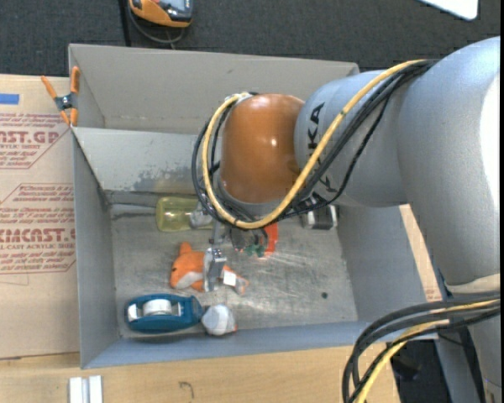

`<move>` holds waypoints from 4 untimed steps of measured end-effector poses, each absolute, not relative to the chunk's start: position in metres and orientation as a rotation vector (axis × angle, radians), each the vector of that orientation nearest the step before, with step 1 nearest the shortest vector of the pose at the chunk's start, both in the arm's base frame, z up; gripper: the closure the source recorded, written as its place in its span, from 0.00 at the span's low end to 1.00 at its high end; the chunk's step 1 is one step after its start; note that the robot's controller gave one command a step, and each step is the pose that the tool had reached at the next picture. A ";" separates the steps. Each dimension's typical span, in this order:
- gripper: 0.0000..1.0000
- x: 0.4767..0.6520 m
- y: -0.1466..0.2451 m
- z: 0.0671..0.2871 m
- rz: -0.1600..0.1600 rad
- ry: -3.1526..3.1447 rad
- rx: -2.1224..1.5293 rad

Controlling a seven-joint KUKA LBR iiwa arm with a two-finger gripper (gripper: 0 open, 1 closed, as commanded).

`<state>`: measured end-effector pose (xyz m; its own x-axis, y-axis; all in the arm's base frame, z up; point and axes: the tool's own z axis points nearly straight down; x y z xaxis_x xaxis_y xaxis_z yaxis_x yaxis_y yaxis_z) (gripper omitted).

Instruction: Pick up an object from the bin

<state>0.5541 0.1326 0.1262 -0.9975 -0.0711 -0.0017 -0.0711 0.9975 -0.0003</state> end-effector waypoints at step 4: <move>1.00 0.560 0.115 0.075 0.004 3.137 0.010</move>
Offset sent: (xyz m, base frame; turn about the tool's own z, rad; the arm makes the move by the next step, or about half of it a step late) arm 0.0017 -0.0187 -0.0562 0.0785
